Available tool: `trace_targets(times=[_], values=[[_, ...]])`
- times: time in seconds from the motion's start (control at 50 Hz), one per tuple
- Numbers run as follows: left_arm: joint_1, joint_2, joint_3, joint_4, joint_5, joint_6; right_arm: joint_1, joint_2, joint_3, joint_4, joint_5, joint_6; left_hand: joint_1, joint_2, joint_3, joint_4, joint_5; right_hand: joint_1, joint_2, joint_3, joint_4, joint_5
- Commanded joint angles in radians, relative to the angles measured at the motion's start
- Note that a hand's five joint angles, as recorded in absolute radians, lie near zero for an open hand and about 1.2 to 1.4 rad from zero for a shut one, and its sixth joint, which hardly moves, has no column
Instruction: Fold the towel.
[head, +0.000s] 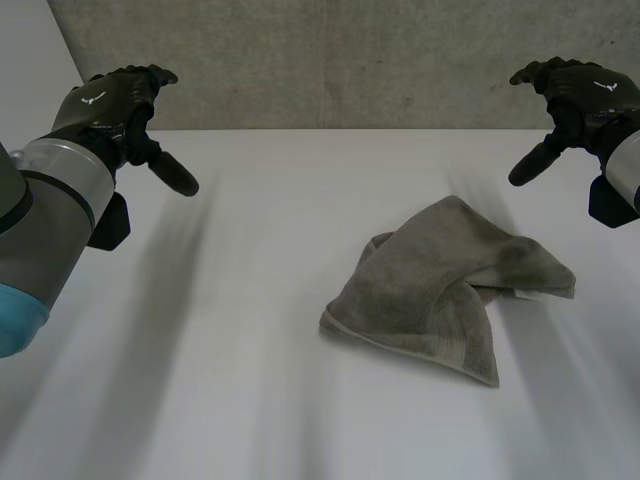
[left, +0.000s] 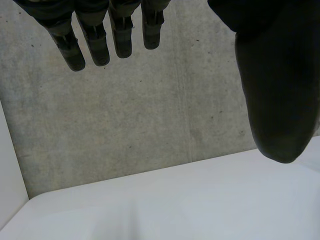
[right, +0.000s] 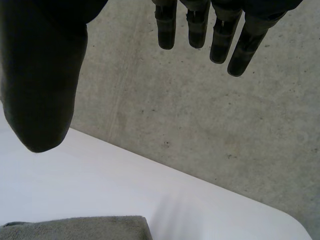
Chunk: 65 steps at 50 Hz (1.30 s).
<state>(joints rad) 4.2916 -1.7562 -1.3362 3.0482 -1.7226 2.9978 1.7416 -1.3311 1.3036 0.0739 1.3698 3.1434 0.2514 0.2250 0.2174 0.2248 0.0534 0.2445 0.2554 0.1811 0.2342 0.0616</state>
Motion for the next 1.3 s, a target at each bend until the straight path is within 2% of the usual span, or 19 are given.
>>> trace_targets(times=[0.02, 0.08, 0.16, 0.28, 0.42, 0.5, 0.62, 0.8, 0.84, 0.86, 0.88, 0.9, 0.92, 0.94, 0.96, 0.98, 1.02, 1.16, 1.3], values=[[-0.001, -0.005, -0.003, 0.0, 0.001, 0.0, -0.002, -0.007, -0.007, -0.002, -0.003, -0.005, -0.077, -0.05, -0.043, -0.05, -0.053, -0.07, -0.081, -0.007, -0.06, -0.062], [-0.004, -0.003, -0.017, 0.0, 0.021, 0.0, -0.011, -0.019, -0.05, 0.001, -0.017, -0.028, -0.077, -0.05, -0.043, -0.05, -0.053, -0.07, -0.081, -0.007, -0.06, -0.062], [-0.032, -0.009, -0.034, 0.0, 0.084, -0.002, -0.088, -0.04, -0.066, 0.021, -0.133, -0.173, -0.077, -0.05, -0.043, -0.05, -0.053, -0.07, -0.081, -0.007, -0.06, -0.062], [-0.16, -0.083, -0.058, 0.0, 0.218, 0.003, -0.201, -0.025, 0.003, 0.107, -0.265, -0.405, -0.077, -0.05, -0.043, -0.05, -0.053, -0.07, -0.081, -0.007, -0.06, -0.062], [-0.259, -0.223, -0.023, 0.004, 0.244, 0.021, -0.214, 0.087, 0.103, 0.132, -0.267, -0.561, -0.077, -0.05, -0.043, -0.05, -0.053, -0.07, -0.081, -0.007, -0.06, -0.062], [-0.292, -0.324, 0.006, 0.006, 0.245, 0.114, -0.237, 0.147, 0.173, 0.107, -0.285, -0.599, -0.077, -0.05, -0.043, -0.05, -0.053, -0.07, -0.081, -0.007, -0.06, -0.062], [-0.331, -0.44, 0.037, 0.07, 0.242, 0.263, -0.237, 0.228, 0.204, 0.023, -0.29, -0.599, -0.064, -0.038, -0.043, -0.05, -0.041, -0.07, -0.081, -0.007, -0.06, -0.062], [-0.351, -0.555, 0.068, 0.132, 0.245, 0.314, -0.231, 0.39, 0.169, -0.072, -0.281, -0.606, 0.115, 0.141, -0.043, -0.05, 0.138, -0.025, -0.036, -0.007, -0.06, -0.016], [-0.354, -0.594, 0.092, 0.132, 0.244, 0.311, -0.231, 0.418, 0.144, -0.071, -0.278, -0.597, 0.266, 0.293, -0.043, -0.05, 0.29, 0.081, 0.07, -0.007, -0.06, 0.09], [-0.354, -0.594, 0.092, 0.132, 0.244, 0.311, -0.229, 0.437, 0.122, -0.071, -0.278, -0.591, 0.267, 0.294, -0.043, -0.05, 0.291, 0.253, 0.242, -0.007, -0.06, 0.261], [-0.354, -0.604, 0.103, 0.132, 0.242, 0.309, -0.229, 0.437, 0.121, -0.071, -0.278, -0.591, 0.468, 0.494, -0.043, -0.05, 0.491, 0.254, 0.244, -0.007, -0.06, 0.263], [-0.354, -0.605, 0.103, 0.132, 0.242, 0.309, -0.228, 0.447, 0.106, -0.072, -0.281, -0.589, 0.47, 0.496, -0.043, -0.05, 0.493, 0.49, 0.479, -0.007, -0.06, 0.498], [-0.354, -0.611, 0.11, 0.132, 0.241, 0.306, -0.22, 0.454, 0.094, -0.072, -0.287, -0.586, 0.746, 0.773, -0.043, -0.05, 0.77, 0.76, 0.749, -0.007, -0.06, 0.768], [-0.354, -0.612, 0.115, 0.132, 0.238, 0.303, -0.22, 0.454, 0.094, -0.072, -0.287, -0.586, 0.932, 0.958, -0.043, -0.05, 0.955, 0.762, 0.751, -0.007, -0.06, 0.771], [-0.354, -0.612, 0.115, 0.132, 0.238, 0.303, -0.208, 0.457, 0.079, -0.082, -0.291, -0.579, 0.934, 0.96, -0.043, -0.05, 0.957, 1.085, 1.074, -0.007, -0.06, 1.093], [-0.354, -0.612, 0.118, 0.133, 0.238, 0.3, -0.194, 0.457, 0.063, -0.092, -0.294, -0.565, 1.105, 1.132, -0.043, -0.05, 1.129, 1.151, 1.14, -0.007, -0.06, 1.159], [-0.351, -0.608, 0.12, 0.133, 0.236, 0.299, -0.18, 0.457, 0.048, -0.098, -0.294, -0.544, 1.145, 1.171, -0.043, -0.05, 1.168, 1.152, 1.141, -0.007, -0.06, 1.16], [-0.291, -0.461, 0.135, 0.132, 0.21, 0.161, -0.129, 0.382, -0.007, -0.094, -0.362, -0.391, 1.145, 1.171, -0.043, -0.05, 1.168, 1.152, 1.141, -0.007, -0.06, 1.16], [-0.15, -0.207, 0.155, 0.133, 0.207, 0.079, -0.082, 0.101, -0.105, -0.189, -0.42, -0.071, 1.145, 1.171, -0.043, -0.05, 1.168, 1.152, 1.141, -0.007, -0.06, 1.16]])
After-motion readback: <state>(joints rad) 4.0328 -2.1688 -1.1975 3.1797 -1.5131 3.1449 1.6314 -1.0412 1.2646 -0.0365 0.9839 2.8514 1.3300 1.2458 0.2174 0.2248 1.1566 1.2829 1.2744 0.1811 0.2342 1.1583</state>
